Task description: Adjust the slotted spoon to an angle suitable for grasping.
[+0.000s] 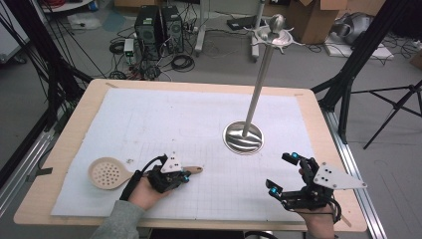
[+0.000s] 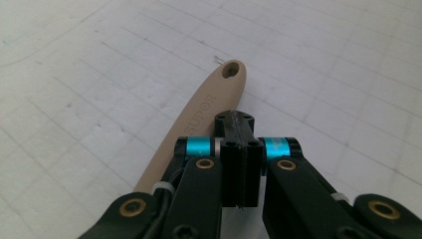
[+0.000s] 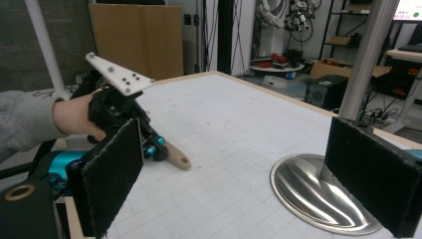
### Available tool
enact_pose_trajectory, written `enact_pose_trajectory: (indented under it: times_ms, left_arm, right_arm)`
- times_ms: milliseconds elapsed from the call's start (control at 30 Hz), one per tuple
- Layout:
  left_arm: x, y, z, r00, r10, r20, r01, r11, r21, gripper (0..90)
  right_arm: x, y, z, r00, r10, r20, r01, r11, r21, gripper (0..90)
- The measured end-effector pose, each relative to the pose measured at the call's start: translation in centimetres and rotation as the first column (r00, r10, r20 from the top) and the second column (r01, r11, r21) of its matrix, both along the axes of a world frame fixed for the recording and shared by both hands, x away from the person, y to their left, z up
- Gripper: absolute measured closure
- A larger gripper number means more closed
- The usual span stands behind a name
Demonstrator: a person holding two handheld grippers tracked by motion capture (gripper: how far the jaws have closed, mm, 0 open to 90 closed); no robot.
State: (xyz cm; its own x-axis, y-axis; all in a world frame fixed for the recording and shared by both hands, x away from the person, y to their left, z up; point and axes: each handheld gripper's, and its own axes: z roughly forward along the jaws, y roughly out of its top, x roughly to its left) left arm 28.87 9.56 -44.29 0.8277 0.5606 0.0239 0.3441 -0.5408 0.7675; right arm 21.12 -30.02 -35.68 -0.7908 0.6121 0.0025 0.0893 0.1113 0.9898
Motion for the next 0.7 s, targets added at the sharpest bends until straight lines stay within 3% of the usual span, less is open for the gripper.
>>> enact_pose_trajectory:
  times_ms: [167, 300, 533, 600, 700]
  left_arm:
    - [1.8, -0.4, 0.2, 0.9992, 0.039, 0.002, -0.039, 0.9988, 0.028, 89.8]
    - [2.6, -0.5, 0.1, 0.9984, 0.055, 0.012, -0.055, 0.9982, 0.024, 89.8]
    - [2.8, -0.4, 0.0, 0.9969, 0.076, 0.018, -0.077, 0.9970, 0.013, 89.8]
    - [2.5, -0.2, 0.3, 0.9977, 0.067, 0.014, -0.066, 0.9978, -0.006, 89.7]
    - [1.7, 0.6, 1.3, 0.9993, 0.026, 0.026, -0.024, 0.9974, -0.069, 89.7]
  right_arm:
    - [0.1, 0.1, -0.1, 1.0000, 0.003, -0.007, -0.003, 1.000, -0.004, 7.4]
    - [0.2, 0.1, -0.1, 1.0000, 0.005, -0.005, -0.005, 1.000, -0.001, 7.4]
    - [0.1, 0.1, 0.0, 1.0000, 0.009, 0.001, -0.009, 1.000, 0.000, 7.4]
    - [0.1, 0.1, 0.1, 1.0000, 0.010, -0.001, -0.010, 1.000, 0.000, 7.4]
    - [0.1, -0.1, 0.0, 1.0000, 0.006, -0.002, -0.006, 1.000, 0.001, 7.4]
